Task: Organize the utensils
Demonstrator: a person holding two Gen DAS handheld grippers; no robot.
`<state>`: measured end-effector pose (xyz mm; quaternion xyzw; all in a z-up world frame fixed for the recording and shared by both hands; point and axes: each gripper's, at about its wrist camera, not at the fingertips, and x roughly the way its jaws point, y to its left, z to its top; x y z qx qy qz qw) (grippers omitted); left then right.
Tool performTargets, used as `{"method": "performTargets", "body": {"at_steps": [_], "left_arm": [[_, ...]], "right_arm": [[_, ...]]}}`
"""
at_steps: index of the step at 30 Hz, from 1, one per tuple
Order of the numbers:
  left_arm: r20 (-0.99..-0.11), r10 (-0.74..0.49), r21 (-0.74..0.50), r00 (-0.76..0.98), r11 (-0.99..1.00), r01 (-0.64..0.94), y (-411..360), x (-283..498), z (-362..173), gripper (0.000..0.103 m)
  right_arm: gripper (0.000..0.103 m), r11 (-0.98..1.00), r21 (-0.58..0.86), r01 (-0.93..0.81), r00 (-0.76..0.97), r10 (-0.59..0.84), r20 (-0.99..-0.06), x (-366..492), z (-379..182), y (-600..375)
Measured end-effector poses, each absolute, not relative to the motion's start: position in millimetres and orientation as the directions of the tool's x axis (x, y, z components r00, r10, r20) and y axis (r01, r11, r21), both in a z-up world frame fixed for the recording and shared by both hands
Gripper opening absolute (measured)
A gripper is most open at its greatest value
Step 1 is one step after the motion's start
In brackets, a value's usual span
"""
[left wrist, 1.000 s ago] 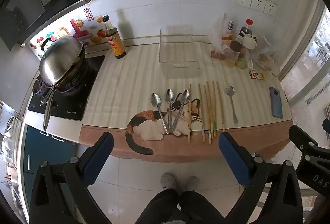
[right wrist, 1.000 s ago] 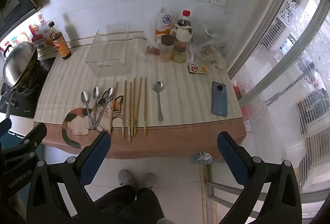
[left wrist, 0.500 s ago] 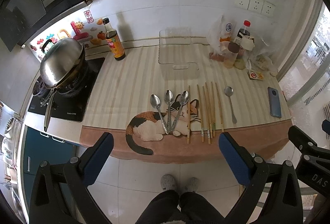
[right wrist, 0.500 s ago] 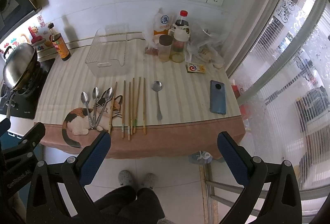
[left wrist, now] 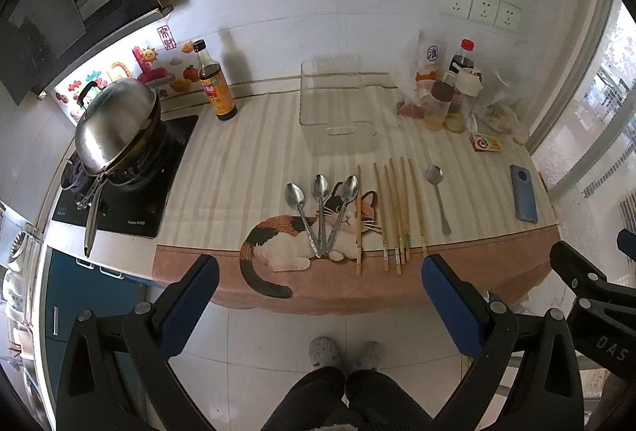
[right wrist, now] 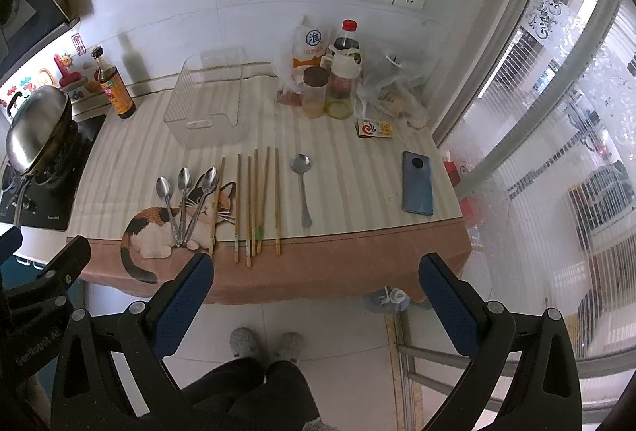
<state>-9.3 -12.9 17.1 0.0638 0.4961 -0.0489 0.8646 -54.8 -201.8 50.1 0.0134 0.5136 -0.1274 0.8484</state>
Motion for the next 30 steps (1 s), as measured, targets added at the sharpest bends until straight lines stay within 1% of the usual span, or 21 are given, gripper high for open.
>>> {"method": "performTargets", "body": {"at_steps": [30], "left_arm": [[-0.861, -0.026, 0.059, 0.507, 0.987, 0.150, -6.5, -17.1, 14.3, 0.103]], "right_arm": [[0.103, 0.968, -0.106, 0.226, 0.440, -0.199, -0.876, -57.6, 51.8, -201.5]]}}
